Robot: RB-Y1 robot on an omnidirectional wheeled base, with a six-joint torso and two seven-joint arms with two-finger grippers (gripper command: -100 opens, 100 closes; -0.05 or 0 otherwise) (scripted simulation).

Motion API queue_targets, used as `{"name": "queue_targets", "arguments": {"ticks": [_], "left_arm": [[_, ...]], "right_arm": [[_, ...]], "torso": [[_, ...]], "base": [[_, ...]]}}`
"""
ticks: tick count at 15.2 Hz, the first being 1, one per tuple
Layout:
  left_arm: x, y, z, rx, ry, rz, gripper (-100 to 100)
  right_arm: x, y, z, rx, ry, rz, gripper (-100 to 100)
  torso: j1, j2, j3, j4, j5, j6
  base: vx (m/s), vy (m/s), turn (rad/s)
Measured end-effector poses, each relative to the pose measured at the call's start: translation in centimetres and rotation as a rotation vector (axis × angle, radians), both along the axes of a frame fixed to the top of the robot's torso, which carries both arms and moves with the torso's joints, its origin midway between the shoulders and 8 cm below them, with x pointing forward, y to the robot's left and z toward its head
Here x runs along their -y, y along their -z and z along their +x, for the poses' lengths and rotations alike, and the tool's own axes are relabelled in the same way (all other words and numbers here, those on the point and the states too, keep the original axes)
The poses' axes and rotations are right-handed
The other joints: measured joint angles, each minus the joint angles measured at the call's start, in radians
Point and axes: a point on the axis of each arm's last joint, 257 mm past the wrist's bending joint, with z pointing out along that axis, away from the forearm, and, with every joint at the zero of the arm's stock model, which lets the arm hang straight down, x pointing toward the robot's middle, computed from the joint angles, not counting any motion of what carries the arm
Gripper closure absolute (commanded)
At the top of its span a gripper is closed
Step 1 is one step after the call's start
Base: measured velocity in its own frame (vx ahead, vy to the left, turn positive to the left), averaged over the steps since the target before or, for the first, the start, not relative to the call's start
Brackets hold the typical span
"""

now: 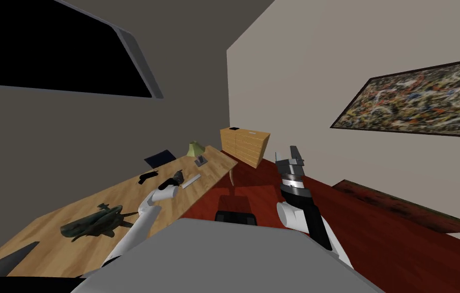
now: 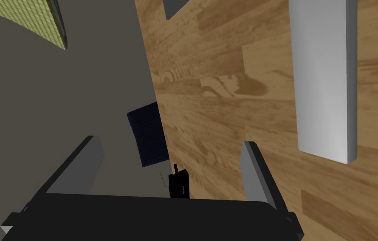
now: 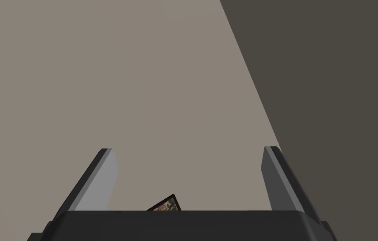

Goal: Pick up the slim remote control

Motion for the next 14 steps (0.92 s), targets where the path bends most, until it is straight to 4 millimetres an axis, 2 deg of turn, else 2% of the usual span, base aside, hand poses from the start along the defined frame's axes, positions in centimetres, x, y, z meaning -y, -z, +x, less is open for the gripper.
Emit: {"name": "queue_targets", "arguments": {"ticks": [8, 14], "left_arm": [[-4.1, 4.0, -2.9, -0.149, -0.131, -0.112, -100], [-5.9, 6.3, -5.3, -0.248, -0.221, -0.202, -100]], "right_arm": [[0.0, 0.0, 0.0, 0.0, 0.0, 0.0, 0], [0.0, 0.0, 0.0, 0.0, 0.0, 0.0, 0]], "torso": [[0.0, 0.0, 0.0, 0.0, 0.0, 0.0], [0.001, 0.0, 0.0, 0.0, 0.0, 0.001]], "base": [[-0.008, 0.006, -0.149], [-0.006, 0.013, -0.146]]}}
